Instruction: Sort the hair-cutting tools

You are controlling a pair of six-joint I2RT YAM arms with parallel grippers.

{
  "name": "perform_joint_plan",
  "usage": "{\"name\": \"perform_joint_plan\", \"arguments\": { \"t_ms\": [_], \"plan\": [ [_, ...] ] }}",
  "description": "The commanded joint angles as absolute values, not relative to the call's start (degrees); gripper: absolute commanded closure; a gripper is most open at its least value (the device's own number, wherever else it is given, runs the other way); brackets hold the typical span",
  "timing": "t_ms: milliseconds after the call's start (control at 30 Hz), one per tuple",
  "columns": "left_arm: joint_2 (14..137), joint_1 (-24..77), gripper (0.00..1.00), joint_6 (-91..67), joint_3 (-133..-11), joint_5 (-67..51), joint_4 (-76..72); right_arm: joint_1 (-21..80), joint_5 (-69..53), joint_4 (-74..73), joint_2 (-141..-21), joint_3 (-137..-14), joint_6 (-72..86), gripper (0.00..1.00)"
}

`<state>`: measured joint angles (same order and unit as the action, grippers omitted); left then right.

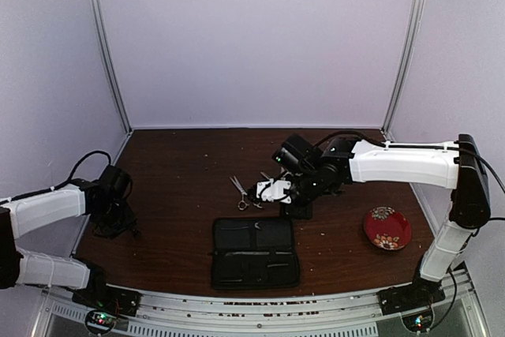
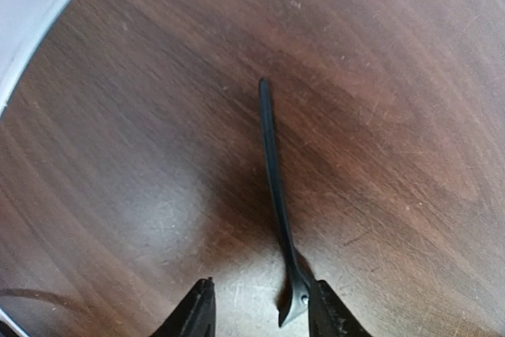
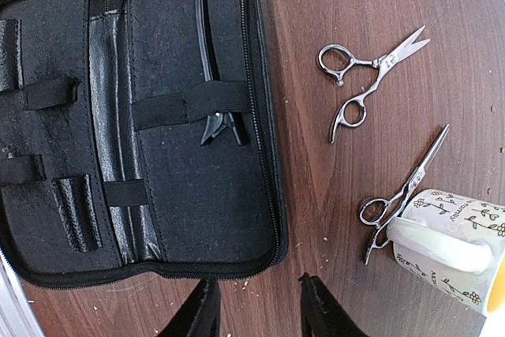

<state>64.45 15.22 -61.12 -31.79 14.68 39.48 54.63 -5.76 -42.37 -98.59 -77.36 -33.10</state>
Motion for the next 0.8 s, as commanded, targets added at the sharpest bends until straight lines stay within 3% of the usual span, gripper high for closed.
{"name": "perform_joint_plan", "arguments": {
  "t_ms": [0, 300, 600, 767],
  "plan": [
    [66.76, 14.23, 0.61, -60.12, -30.86, 12.27, 33.27, 54.72, -6.57, -42.45, -98.48, -77.08, -33.49, 0.65],
    [72.36, 14.15, 0.73, -59.51, -32.08, 10.89, 31.67, 54.68, -6.96, -42.69, -99.28, -77.08, -33.66, 0.65],
    [74.24, 14.3, 0.99, -55.89, -32.7, 7.84, 29.99, 54.73, -7.38, -43.08, -100.34, -77.43, -33.67, 0.65],
    [74.36, 17.44, 1.0, -48.63, -35.17, 5.07, 28.69, 54.72, -7.46, -44.12, -100.15, -77.23, -33.82, 0.65]
  ]
}}
